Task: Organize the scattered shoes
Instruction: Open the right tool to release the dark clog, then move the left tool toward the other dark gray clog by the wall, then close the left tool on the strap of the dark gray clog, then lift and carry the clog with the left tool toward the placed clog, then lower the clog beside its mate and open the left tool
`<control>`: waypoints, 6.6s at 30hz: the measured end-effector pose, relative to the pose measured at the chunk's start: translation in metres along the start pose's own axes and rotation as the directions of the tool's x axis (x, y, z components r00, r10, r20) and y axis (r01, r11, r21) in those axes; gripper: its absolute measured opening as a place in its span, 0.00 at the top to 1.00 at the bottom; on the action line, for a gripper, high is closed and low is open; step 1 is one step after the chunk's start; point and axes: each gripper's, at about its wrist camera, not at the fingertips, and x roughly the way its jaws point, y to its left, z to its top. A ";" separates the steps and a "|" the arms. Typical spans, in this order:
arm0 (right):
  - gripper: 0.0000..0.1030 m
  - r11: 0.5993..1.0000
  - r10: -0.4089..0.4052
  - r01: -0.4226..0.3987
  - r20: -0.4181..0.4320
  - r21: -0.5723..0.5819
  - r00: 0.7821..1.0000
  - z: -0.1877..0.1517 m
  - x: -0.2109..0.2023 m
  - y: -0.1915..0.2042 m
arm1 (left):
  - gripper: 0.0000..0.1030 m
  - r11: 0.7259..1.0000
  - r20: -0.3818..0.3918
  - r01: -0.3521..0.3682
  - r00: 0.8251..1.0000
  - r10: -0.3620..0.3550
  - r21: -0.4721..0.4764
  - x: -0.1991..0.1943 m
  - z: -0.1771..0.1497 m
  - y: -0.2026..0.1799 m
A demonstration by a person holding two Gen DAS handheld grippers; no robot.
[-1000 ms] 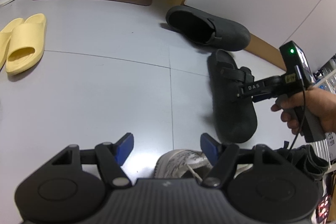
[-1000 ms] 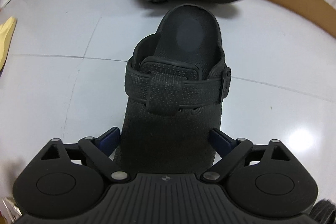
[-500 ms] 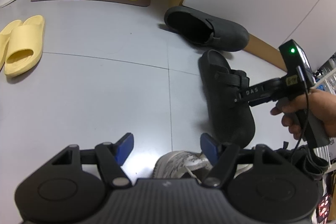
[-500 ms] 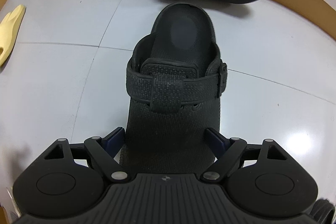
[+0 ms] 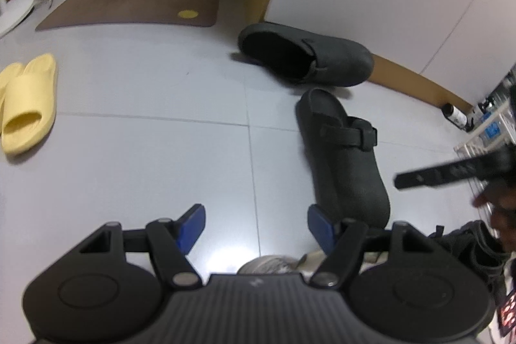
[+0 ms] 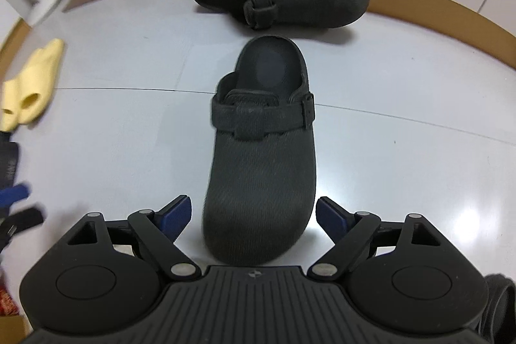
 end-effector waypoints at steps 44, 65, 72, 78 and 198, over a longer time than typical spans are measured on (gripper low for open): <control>0.15 0.988 0.054 -0.084 0.223 0.130 0.973 -0.148 -0.067 -0.100 | 0.29 0.990 0.023 -0.018 1.000 0.015 0.140 0.152 0.160 -0.110; 0.15 0.976 0.130 -0.161 0.203 0.145 0.971 -0.166 -0.064 -0.136 | 0.35 0.998 0.081 -0.039 0.996 0.035 0.044 0.207 0.196 -0.116; 0.15 0.982 0.147 -0.168 0.200 0.092 0.969 -0.173 -0.064 -0.144 | 0.41 0.997 0.059 -0.043 0.997 0.039 0.071 0.236 0.194 -0.127; 0.15 0.984 0.155 -0.167 0.180 0.054 0.971 -0.180 -0.060 -0.143 | 0.38 0.985 0.074 -0.118 0.991 0.110 0.122 0.255 0.196 -0.133; 0.15 0.972 0.096 -0.038 0.246 -0.231 0.965 -0.051 -0.078 0.071 | 0.17 0.985 0.104 -0.090 0.989 0.106 -0.144 -0.044 -0.011 0.034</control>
